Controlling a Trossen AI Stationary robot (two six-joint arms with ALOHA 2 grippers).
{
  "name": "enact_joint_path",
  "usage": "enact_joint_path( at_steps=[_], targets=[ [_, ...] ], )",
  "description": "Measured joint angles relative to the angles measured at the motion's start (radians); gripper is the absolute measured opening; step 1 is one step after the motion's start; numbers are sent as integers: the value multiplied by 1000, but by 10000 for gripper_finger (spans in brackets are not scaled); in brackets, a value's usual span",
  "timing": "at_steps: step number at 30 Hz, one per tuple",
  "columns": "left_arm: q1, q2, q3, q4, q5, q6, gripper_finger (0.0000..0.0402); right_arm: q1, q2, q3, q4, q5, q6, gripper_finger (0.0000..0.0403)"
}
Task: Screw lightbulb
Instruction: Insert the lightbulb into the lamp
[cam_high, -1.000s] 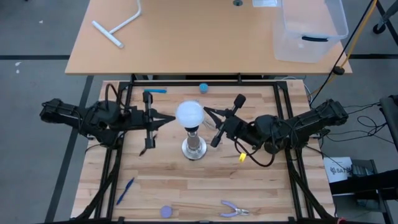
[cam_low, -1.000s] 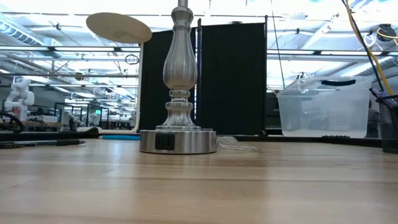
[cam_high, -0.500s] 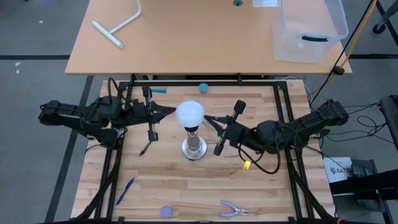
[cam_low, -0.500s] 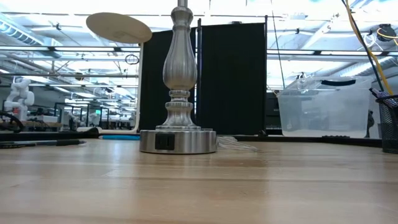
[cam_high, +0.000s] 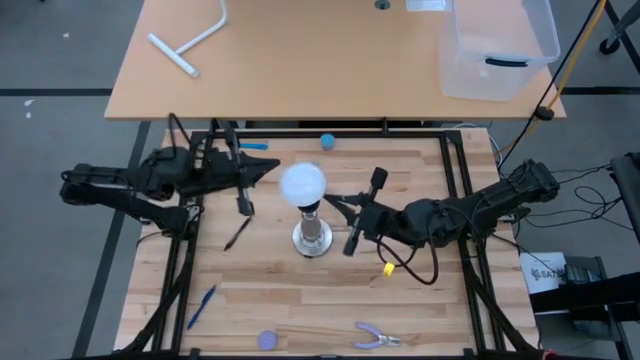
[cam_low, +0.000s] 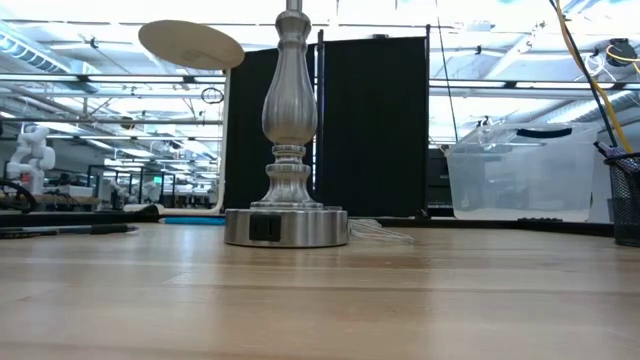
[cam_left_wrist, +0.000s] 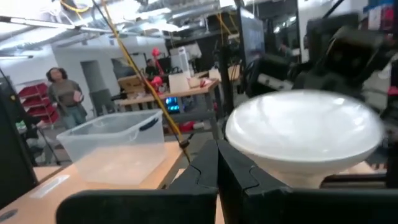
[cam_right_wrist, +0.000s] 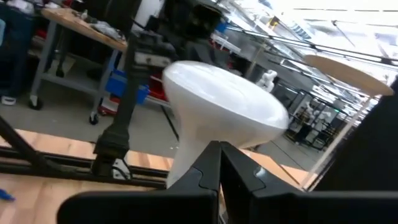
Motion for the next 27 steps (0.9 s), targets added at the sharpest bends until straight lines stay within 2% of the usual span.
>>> enact_joint_path(
  at_steps=[4,11,17,21,27],
  targets=[
    [-44,-31,0,12,0,31,0,-4,0,0,10,73,-19,0],
    [-136,-27,1,17,21,61,0,-37,0,0,113,85,-101,0],
    [-188,-17,1,17,23,79,0,-59,0,0,155,69,-140,0],
    [-185,12,1,5,26,79,0,-69,0,0,156,11,-134,0],
    [-184,36,1,8,25,78,0,-68,0,0,162,1,-129,0]
  ],
)
